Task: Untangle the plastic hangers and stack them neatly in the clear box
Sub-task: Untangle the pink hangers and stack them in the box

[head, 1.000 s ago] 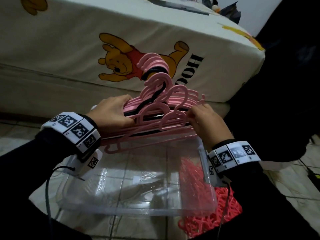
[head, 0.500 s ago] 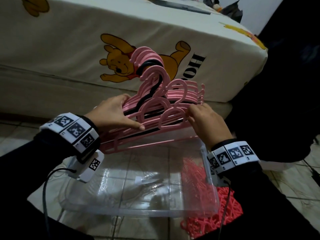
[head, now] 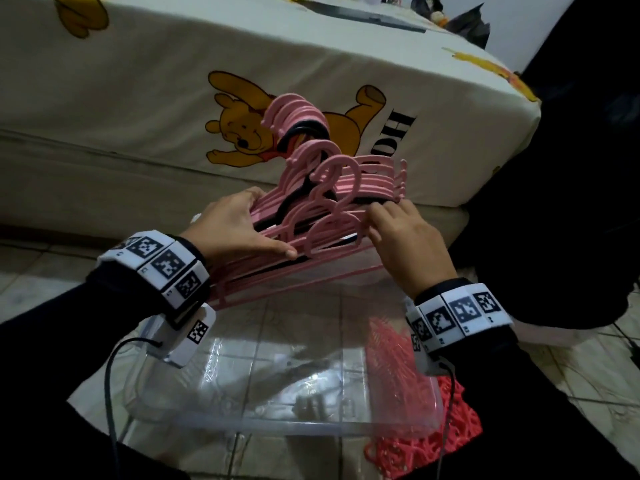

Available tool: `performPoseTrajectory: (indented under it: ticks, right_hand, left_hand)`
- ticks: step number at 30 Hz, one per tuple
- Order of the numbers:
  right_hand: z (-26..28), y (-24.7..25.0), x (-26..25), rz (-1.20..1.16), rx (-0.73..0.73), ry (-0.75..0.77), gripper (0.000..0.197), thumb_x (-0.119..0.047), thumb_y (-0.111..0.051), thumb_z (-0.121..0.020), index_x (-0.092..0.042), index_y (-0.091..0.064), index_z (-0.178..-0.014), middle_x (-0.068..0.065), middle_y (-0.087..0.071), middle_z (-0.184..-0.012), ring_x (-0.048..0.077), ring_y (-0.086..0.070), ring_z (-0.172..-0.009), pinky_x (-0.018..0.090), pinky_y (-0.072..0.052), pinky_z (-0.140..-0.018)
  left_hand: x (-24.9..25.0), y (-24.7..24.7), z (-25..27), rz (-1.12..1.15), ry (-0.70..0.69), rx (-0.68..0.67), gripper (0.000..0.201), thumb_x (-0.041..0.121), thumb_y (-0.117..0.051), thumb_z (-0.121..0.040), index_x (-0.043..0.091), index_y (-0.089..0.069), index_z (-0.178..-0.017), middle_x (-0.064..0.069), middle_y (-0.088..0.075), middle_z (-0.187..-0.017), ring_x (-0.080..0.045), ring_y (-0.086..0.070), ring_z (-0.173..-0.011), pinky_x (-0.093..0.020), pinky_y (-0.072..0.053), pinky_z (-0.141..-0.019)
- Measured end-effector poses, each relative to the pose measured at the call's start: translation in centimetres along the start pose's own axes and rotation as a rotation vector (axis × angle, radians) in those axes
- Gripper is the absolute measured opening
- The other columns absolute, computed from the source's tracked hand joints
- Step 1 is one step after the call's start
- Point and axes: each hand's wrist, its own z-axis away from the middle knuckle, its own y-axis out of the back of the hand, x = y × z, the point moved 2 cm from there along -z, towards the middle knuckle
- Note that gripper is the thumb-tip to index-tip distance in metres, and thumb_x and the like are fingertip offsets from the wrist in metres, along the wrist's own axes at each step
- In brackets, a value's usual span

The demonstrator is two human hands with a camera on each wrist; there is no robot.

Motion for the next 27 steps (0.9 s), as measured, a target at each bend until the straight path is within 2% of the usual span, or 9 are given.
performPoseTrajectory:
  ticks: [3, 7, 9, 12, 16, 20, 23, 25, 27]
  right_hand:
    - [-0.2, 0.2, -0.4, -0.030, -0.004, -0.054, 0.010, -0.010, -0.061, -0.087, -0.009, -0.059, -0.097, 0.009, -0.063, -0.097, 0.029, -0.054, -0.093, 0.034, -0.045, -0.060]
    - [-0.2, 0.6, 0.0, -0.197, 0.057, -0.076, 0.025, -0.014, -0.067, -0.084, -0.003, -0.059, -0.105, 0.017, -0.053, -0.112, 0.030, -0.054, -0.101, 0.038, -0.051, -0.082]
    - [-0.3, 0.1, 0.6, -0.171, -0.054, -0.083, 0.054, -0.026, -0.068, -0.081, -0.007, -0.049, -0.128, 0.017, -0.040, -0.137, 0.032, -0.039, -0.128, 0.047, -0.034, -0.109]
    - [0.2, -0.9, 1.8, -0.101, -0.259, -0.052, 0.093, -0.039, -0.070, -0.075, -0.013, -0.019, -0.148, 0.007, -0.008, -0.158, 0.026, -0.003, -0.145, 0.049, -0.006, -0.118]
    - [0.6, -2.5, 2.3, -0.106, -0.328, -0.069, 0.105, -0.035, -0.074, -0.072, -0.014, -0.007, -0.150, 0.004, 0.001, -0.159, 0.022, 0.008, -0.146, 0.048, 0.004, -0.116]
    - [0.5, -3.1, 1.7, -0.131, -0.179, -0.084, 0.085, -0.017, -0.074, -0.069, -0.003, -0.031, -0.142, 0.016, -0.034, -0.147, 0.032, -0.023, -0.141, 0.051, -0.014, -0.116]
    - [0.2, -3.1, 1.4, -0.131, -0.034, -0.075, 0.052, -0.002, -0.070, -0.068, -0.001, -0.054, -0.117, 0.018, -0.059, -0.110, 0.036, -0.056, -0.102, 0.044, -0.045, -0.091]
    - [0.1, -3.4, 1.1, -0.084, -0.071, -0.073, 0.031, 0.003, -0.062, -0.071, -0.001, -0.058, -0.101, 0.017, -0.060, -0.094, 0.035, -0.057, -0.084, 0.040, -0.045, -0.071]
    - [0.2, -4.0, 0.8, -0.058, -0.146, -0.045, 0.020, 0.004, -0.055, -0.076, -0.002, -0.057, -0.095, 0.017, -0.060, -0.088, 0.035, -0.056, -0.078, 0.040, -0.041, -0.064]
  left_hand:
    - [0.5, -0.6, 0.1, -0.024, -0.021, -0.039, 0.115, 0.077, -0.073, -0.035, 0.017, -0.047, -0.129, -0.003, -0.058, -0.127, -0.023, -0.055, -0.116, -0.043, -0.046, -0.099]
    - [0.3, -0.9, -0.4, -0.041, -0.059, -0.021, 0.065, 0.038, -0.082, -0.068, 0.014, -0.054, -0.121, -0.005, -0.062, -0.118, -0.023, -0.057, -0.111, -0.041, -0.047, -0.095]
    - [0.2, -1.1, -0.3, -0.046, -0.083, -0.037, 0.058, 0.033, -0.080, -0.071, 0.013, -0.055, -0.119, -0.004, -0.063, -0.115, -0.022, -0.059, -0.108, -0.040, -0.047, -0.094]
    - [0.4, -1.5, 0.1, -0.064, -0.124, -0.053, 0.042, 0.028, -0.078, -0.072, 0.015, -0.058, -0.107, 0.000, -0.066, -0.099, -0.019, -0.062, -0.092, -0.034, -0.050, -0.081]
    - [0.4, -2.0, 0.3, -0.037, -0.147, -0.116, 0.030, 0.021, -0.077, -0.071, 0.018, -0.056, -0.093, 0.003, -0.064, -0.086, -0.020, -0.061, -0.082, -0.035, -0.049, -0.076]
    - [0.4, -2.0, 0.3, 0.043, -0.151, -0.182, 0.048, 0.034, -0.074, -0.062, 0.015, -0.058, -0.103, -0.001, -0.066, -0.098, -0.020, -0.063, -0.092, -0.041, -0.050, -0.087]
    - [0.2, -2.0, 0.1, 0.057, -0.150, -0.184, 0.050, 0.045, -0.064, -0.052, 0.019, -0.058, -0.094, 0.000, -0.066, -0.089, -0.020, -0.064, -0.086, -0.042, -0.051, -0.082]
    - [-0.2, -2.1, -0.1, -0.020, -0.138, -0.176, 0.040, 0.044, -0.062, -0.055, 0.025, -0.057, -0.090, 0.005, -0.065, -0.085, -0.017, -0.063, -0.082, -0.037, -0.052, -0.077]
    - [-0.5, -2.1, -0.3, -0.119, -0.134, -0.175, 0.037, 0.047, -0.059, -0.058, 0.027, -0.056, -0.089, 0.009, -0.063, -0.083, -0.015, -0.061, -0.080, -0.032, -0.049, -0.073]
